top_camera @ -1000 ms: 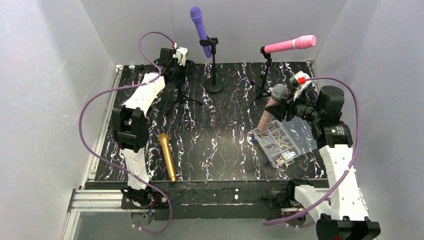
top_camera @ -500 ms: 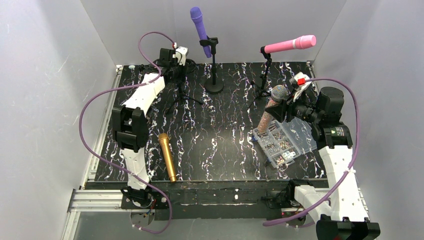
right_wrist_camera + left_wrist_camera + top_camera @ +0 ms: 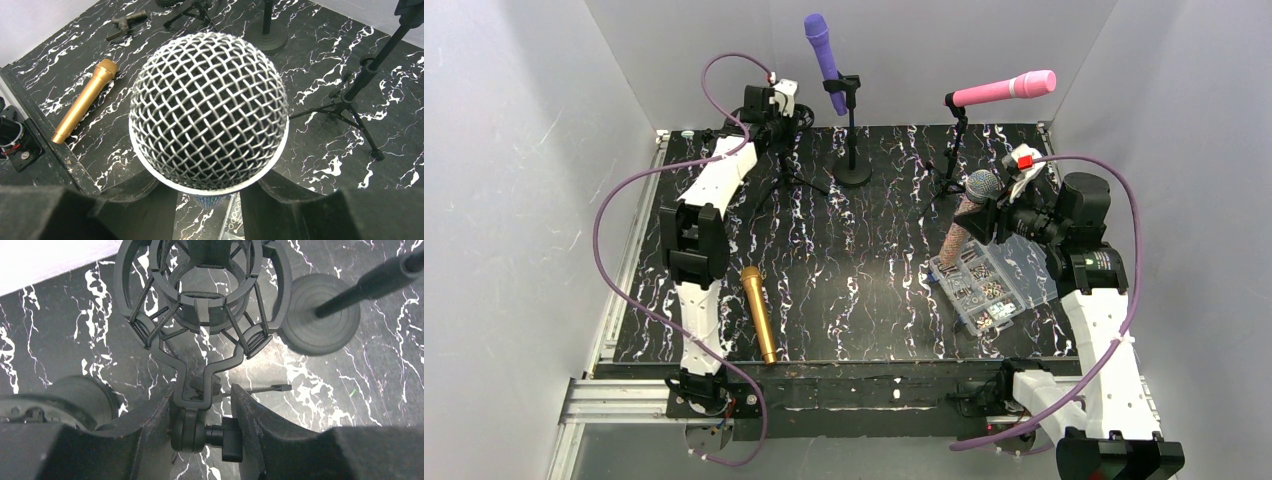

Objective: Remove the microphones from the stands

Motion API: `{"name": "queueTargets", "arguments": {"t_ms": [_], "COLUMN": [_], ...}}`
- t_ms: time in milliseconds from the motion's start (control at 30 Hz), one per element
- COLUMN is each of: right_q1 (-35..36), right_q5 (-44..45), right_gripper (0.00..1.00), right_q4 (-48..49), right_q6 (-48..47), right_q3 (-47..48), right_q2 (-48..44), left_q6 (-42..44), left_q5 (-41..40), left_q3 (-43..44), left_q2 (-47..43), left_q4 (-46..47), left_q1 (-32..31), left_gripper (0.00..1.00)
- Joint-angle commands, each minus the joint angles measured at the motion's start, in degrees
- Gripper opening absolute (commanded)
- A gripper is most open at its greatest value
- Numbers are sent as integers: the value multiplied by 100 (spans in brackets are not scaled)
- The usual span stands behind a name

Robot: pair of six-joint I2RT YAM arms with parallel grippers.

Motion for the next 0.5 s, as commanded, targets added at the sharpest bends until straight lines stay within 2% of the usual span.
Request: {"name": "queueTargets", "arguments": {"t_ms": [0, 133, 167, 467], "right_q1": [31, 32, 34, 37], "right_q5": [-92, -78, -82, -93], "right_gripper": [1, 1, 1, 1], "right_q4": [258, 216, 212, 203], "right_q6": [-75, -125, -129, -116], "right_q3": [106, 126, 131, 149], "right_q2": [29, 37, 41, 35], "left_q6": [91, 139, 152, 143], "left_q5": [-131, -204, -229, -98], "left_q3": [591, 661, 656, 802], "left_q2": [321, 425, 414, 97], "left_q4": [-235, -259, -261, -466], "left_q1": [40, 42, 41, 84], "left_gripper": [0, 0, 3, 54]}}
